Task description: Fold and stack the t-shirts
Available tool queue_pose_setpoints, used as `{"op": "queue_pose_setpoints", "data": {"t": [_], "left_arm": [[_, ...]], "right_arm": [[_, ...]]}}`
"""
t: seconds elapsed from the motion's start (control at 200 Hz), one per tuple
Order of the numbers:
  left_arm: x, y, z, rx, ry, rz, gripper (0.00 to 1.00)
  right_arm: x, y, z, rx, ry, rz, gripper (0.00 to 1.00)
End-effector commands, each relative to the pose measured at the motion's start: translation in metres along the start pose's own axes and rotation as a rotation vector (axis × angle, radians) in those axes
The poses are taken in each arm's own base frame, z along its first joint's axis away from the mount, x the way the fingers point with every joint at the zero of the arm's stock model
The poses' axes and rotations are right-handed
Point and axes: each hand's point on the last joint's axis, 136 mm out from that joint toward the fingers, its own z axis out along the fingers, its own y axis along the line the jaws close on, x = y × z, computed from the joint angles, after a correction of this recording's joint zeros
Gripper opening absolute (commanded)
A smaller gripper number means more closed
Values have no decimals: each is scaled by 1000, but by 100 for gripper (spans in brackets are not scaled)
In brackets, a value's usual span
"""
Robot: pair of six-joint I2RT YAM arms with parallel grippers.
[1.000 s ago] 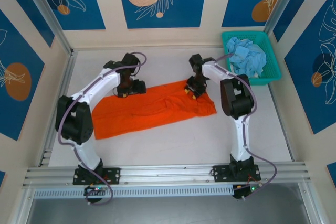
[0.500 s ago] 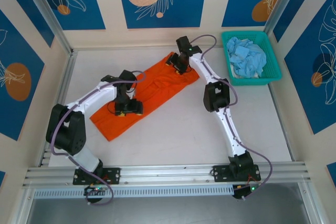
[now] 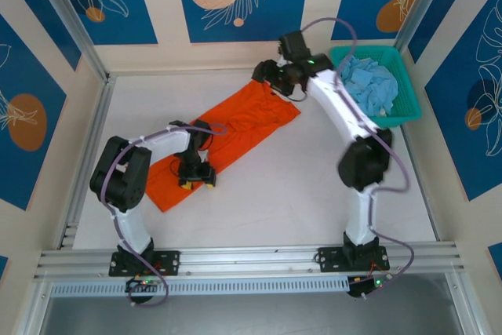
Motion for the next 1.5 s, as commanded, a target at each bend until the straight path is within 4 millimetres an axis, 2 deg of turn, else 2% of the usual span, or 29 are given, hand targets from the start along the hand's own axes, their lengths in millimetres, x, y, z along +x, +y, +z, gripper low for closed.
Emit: {"op": "queue_pose_setpoints", "data": {"t": [0.0,0.115,0.24,0.35,0.54,0.72,0.835,0.97,1.065,1.145,1.195,1.27,1.35,1.415,1.495], "left_arm": [[4,-33,17,94,48,30,64],[13,-66,20,138,65,43,65],[21,-99,20,135,59,49,66],[24,-128,20,158,62,-11,68],[26,-191,18,196,44,-128,71],[13,-262,14,242,2,-174,74],[8,-305,14,305,-9,-207,74],[7,-336,9,343,-18,-219,76],[10,-334,-7,328,-44,-213,78],[15,-323,-35,331,-91,-189,80],[16,-309,-55,320,-130,-173,82],[16,-278,-89,297,-199,-145,84],[19,-235,-116,277,-248,-125,85],[25,-198,-126,267,-247,-109,84],[38,-150,-122,246,-217,-95,82]], "right_arm": [[35,-65,-32,123,-3,51,69],[74,-111,-74,166,-26,138,69],[120,-158,-102,208,-16,223,70],[155,-182,-116,213,4,283,70],[207,-194,-127,196,96,365,70],[249,-212,-141,229,158,361,69],[267,-220,-150,214,145,353,69],[275,-213,-159,136,99,374,73],[278,-212,-161,127,106,366,73],[282,-204,-159,85,145,356,71],[285,-195,-155,32,179,351,69],[294,-181,-147,-58,252,369,66],[308,-170,-136,-113,350,398,63],[323,-166,-126,-116,429,408,60],[344,-165,-111,-59,500,385,59]]}}
